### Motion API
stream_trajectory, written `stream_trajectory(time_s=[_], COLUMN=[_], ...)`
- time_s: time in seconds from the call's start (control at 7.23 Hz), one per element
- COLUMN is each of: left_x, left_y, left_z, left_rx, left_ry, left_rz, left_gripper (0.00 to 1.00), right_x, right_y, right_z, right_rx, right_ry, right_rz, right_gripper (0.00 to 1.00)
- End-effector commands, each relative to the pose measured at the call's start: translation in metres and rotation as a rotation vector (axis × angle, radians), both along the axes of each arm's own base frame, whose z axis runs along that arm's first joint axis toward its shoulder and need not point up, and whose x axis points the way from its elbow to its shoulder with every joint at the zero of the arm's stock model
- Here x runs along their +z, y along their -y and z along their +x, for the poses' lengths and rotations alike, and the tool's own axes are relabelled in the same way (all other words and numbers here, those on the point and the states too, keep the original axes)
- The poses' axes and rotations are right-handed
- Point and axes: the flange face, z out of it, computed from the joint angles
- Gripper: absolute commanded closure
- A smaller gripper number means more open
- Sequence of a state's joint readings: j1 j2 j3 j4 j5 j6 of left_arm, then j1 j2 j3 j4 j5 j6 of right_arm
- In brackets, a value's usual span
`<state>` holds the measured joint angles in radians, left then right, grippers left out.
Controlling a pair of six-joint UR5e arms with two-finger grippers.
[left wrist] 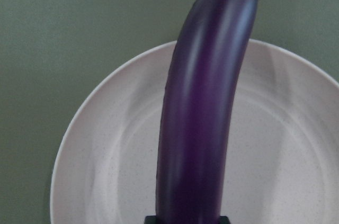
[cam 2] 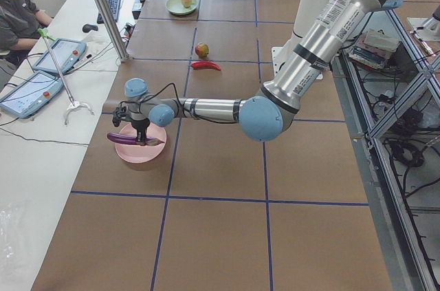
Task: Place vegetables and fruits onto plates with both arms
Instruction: 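Carry the eggplant to the pink plate and release it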
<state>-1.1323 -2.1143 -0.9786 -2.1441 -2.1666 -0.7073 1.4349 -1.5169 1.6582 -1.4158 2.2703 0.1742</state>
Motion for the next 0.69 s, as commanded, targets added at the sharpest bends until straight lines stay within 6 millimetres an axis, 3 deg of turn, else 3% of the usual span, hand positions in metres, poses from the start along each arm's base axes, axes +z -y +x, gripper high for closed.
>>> stream_trajectory(time_s=[0.0, 0.14, 0.28, 0.55], left_x=[-0.008, -0.012, -0.011, -0.013], left_y=[-0.009, -0.003, 0.001, 0.010], left_z=[-0.031, -0.064, -0.083, -0.157], left_rx=[0.023, 0.024, 0.041, 0.096], left_ry=[-0.094, -0.123, -0.117, -0.085], left_rz=[0.004, 0.025, 0.031, 0.095], left_gripper=[0.00, 0.00, 0.00, 0.00], right_x=[-0.017, -0.030, -0.054, -0.141], right_y=[-0.001, 0.000, 0.010, 0.033], right_z=[-0.007, -0.026, -0.057, -0.137], right_rx=[-0.014, -0.040, -0.035, -0.055], right_ry=[0.023, 0.051, 0.079, 0.148], right_rz=[0.027, 0.033, 0.025, 0.050], right_gripper=[0.00, 0.00, 0.00, 0.00])
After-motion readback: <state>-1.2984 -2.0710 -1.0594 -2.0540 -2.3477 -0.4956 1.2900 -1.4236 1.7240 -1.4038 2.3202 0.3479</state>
